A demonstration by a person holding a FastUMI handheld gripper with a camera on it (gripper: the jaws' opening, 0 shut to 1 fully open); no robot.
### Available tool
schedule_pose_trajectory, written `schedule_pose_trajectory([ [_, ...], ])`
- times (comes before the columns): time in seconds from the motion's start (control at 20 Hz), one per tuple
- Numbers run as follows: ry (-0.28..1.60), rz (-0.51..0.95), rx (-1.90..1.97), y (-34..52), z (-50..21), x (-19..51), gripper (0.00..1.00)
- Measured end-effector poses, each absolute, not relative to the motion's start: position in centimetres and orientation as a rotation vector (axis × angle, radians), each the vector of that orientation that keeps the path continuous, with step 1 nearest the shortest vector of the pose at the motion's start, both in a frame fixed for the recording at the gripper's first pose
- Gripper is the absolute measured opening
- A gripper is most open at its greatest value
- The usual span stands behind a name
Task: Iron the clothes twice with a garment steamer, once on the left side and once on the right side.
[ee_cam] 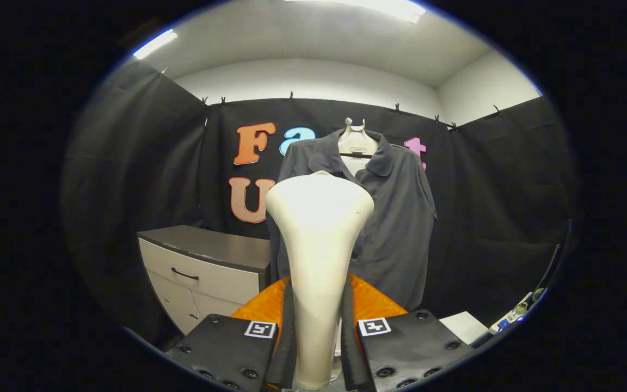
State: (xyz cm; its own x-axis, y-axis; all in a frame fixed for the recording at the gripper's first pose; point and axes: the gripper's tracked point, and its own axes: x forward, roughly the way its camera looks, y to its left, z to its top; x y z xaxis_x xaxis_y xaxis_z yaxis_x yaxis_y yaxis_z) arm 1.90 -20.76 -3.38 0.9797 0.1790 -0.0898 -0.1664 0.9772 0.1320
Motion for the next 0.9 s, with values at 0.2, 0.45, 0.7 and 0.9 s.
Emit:
schedule_pose_trajectory([
  [0.2, 0.099, 0.177, 0.126, -20.82, -3.21, 1.81, 0.41],
  [0.45, 0.100, 0.179, 0.129, -20.87, -3.20, 1.76, 0.41],
  [0.7, 0.104, 0.177, 0.127, -20.84, -3.34, 1.72, 0.41],
  [0.9, 0.100, 0.177, 0.130, -20.75, -3.06, 1.65, 0.41],
])
